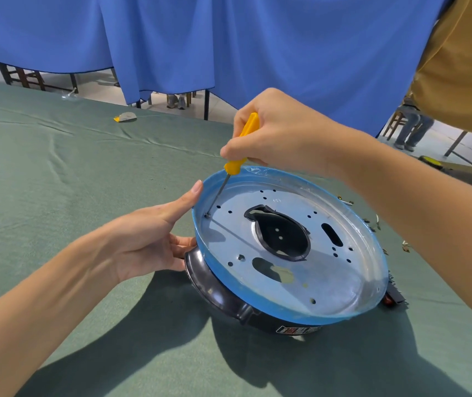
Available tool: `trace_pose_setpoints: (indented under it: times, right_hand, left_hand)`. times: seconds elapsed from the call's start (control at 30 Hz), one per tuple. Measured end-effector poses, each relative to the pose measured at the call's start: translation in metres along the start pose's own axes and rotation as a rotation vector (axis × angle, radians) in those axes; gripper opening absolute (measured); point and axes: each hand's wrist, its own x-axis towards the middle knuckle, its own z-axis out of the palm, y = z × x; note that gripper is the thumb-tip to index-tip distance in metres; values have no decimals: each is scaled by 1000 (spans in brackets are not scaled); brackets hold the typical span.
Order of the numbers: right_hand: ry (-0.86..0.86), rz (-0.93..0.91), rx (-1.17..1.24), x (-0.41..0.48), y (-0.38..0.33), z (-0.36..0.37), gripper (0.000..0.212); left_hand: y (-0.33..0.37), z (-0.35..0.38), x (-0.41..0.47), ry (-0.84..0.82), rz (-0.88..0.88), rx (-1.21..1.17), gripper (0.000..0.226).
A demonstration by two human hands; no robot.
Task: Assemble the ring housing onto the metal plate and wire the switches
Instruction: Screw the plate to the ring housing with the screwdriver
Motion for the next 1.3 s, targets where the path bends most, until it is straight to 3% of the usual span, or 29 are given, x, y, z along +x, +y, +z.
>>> trace_pose_setpoints:
  times: [0.23,0.33,0.47,0.57,0.7,0.83,0.93,1.0,1.1,1.17,1.3]
  right_hand:
    - [85,113,-83,24,-21,14,36]
    - [63,66,-118,25,-28,17,39]
    - [30,-38,-81,19,-27,12,17]
    - [91,-200,-305,11,-24,7,12]
    - [110,-195,-442,11,-20,8,25]
    - [-27,-90,-485,9,-26,0,45]
    - [-145,-85,-474,5,-31,-13,25]
    - [-110,-135,-488,5,-30,-11,13]
    - [-60,-129,-499,10,-27,-4,26]
    - [-127,-85,-532,10,-28,-8,39]
    - [-190,-102,-500,9,-30,-17,23]
  left_hand:
    - [-1,-6,2,-40,7,13,55]
    - [-2,-7,2,-58,8,-2,57]
    - [-1,-7,2,-75,9,-15,71]
    - [-1,-6,1,-81,12,-23,73]
    - [-1,-5,0,-105,18,-13,76]
    - [-2,-6,0,-57,9,-22,84]
    - [-2,-6,0,-52,5,-38,72]
    - [-1,-6,1,-48,5,-39,68]
    - [-2,-6,2,-52,4,-23,64]
    - [-1,-8,2,-43,-9,9,67]
    - [1,-12,1,-65,-26,79,78]
